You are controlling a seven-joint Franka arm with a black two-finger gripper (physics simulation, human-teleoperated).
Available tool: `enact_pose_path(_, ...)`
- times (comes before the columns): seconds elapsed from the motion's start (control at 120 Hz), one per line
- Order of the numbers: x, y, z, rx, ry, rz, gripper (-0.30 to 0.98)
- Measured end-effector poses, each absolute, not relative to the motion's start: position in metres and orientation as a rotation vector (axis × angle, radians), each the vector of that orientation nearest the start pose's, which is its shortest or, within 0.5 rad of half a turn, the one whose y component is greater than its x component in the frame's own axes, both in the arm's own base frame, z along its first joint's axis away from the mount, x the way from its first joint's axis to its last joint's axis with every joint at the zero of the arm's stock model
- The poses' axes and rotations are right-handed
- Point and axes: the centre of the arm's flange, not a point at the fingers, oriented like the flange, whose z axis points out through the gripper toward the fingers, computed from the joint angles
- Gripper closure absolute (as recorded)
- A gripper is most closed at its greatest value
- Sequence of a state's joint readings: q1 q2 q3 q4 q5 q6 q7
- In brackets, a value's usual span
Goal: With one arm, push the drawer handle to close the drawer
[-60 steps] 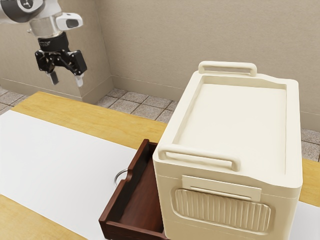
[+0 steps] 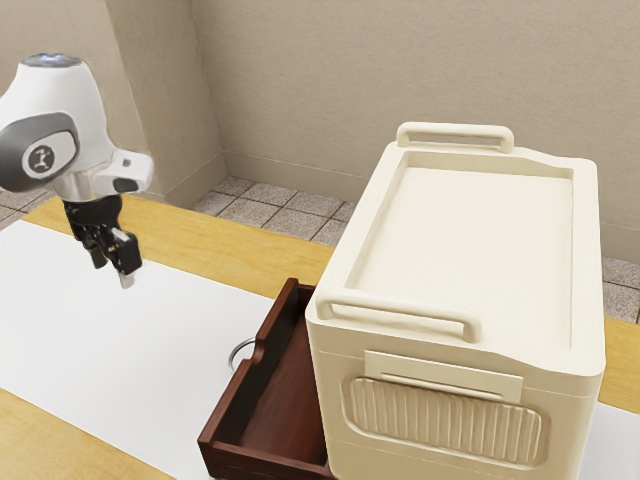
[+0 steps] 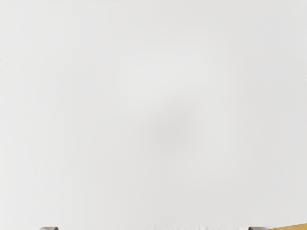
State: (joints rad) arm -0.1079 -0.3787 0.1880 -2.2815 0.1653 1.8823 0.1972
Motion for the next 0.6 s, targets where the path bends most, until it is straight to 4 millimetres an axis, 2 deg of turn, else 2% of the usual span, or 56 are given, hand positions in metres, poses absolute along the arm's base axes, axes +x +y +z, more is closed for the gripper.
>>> enact_pose_path(0.067,0.403,0.053,0.499,-3.002,0.383,-0.021,0.26)
enact_pose_path(0.133,0.392,0.065,0.495,-2.986,0.467,-0.066,0.32)
enact_pose_path(0.233,0.4,0.071,0.478,-2.999,0.739,-0.134,0.39)
enact_pose_path(0.358,0.415,0.051,0.469,-2.881,1.092,-0.21,0.47)
enact_pose_path(0.517,0.424,0.034,0.466,-2.74,1.242,-0.223,0.59)
enact_pose_path(0.6,0.431,0.039,0.446,-2.739,1.284,-0.193,0.61)
